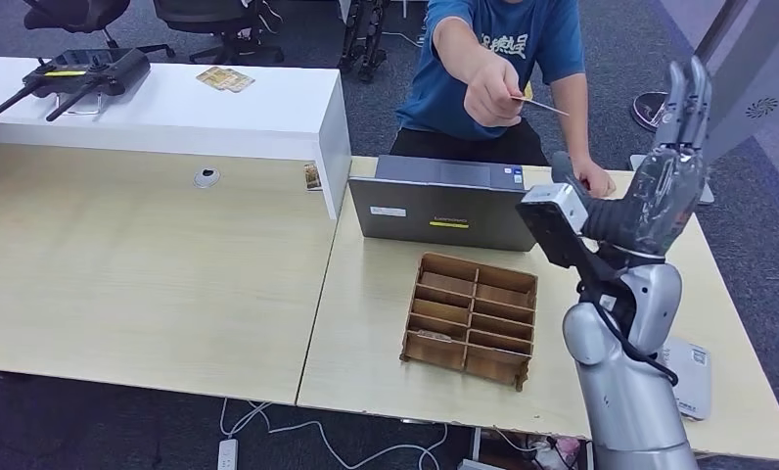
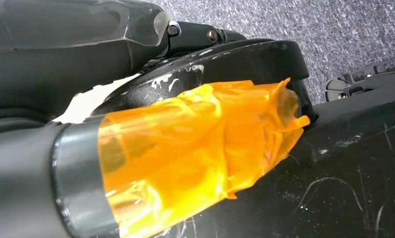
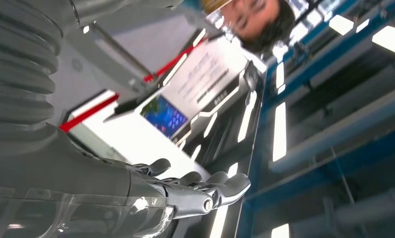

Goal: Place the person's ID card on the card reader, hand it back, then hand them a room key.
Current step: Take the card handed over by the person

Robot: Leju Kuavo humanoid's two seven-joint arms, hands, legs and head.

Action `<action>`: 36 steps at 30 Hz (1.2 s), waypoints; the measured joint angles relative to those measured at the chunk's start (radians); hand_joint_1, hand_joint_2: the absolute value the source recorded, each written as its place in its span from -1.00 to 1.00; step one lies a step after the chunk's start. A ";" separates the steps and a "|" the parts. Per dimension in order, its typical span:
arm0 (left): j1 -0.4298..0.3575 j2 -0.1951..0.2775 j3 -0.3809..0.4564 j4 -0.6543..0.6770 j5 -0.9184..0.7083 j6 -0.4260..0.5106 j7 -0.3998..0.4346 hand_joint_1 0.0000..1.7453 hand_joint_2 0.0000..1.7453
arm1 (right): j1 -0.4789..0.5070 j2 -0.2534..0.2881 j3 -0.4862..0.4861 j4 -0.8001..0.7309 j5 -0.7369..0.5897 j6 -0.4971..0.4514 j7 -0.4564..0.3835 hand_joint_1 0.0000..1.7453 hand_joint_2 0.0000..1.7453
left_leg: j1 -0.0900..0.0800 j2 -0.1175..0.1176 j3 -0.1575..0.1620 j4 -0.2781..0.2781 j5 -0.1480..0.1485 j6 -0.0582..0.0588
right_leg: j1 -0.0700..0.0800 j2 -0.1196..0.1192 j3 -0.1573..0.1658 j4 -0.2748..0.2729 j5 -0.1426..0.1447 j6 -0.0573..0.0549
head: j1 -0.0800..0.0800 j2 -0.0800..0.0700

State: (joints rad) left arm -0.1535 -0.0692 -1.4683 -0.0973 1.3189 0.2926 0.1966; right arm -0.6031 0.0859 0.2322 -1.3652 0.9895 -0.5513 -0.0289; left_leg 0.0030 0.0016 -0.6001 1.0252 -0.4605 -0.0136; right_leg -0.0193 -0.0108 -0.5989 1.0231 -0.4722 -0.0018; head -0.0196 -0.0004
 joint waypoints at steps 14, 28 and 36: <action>-0.001 0.005 0.000 0.000 -0.030 -0.018 0.004 -1.00 -1.00 | -0.245 -0.015 0.116 0.239 -0.065 0.153 0.078 -1.00 1.00 | 0.000 -0.001 0.000 0.000 0.001 0.000 | 0.000 -0.001 0.000 0.000 0.001 0.000 | 0.000 0.000; -0.001 0.010 0.000 0.000 -0.033 -0.032 0.004 -1.00 -1.00 | -0.295 -0.016 0.145 0.294 -0.099 0.176 0.082 -1.00 1.00 | 0.000 0.000 0.000 0.000 0.001 0.000 | 0.000 -0.001 0.000 0.000 0.001 0.000 | 0.000 0.000; -0.002 0.012 0.000 0.000 -0.035 -0.036 0.004 -1.00 -1.00 | -0.298 -0.017 0.155 0.298 -0.098 0.175 0.081 -1.00 1.00 | 0.000 0.000 0.000 0.000 0.001 0.000 | 0.000 -0.001 0.000 0.000 0.001 0.000 | 0.000 0.000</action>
State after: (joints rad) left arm -0.1552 -0.0572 -1.4683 -0.0973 1.2843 0.2568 0.2007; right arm -0.9007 0.0690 0.3871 -1.0671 0.8915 -0.3761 0.0523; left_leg 0.0032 0.0011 -0.5999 1.0252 -0.4599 -0.0132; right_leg -0.0191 -0.0114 -0.5988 1.0229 -0.4717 -0.0023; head -0.0195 -0.0004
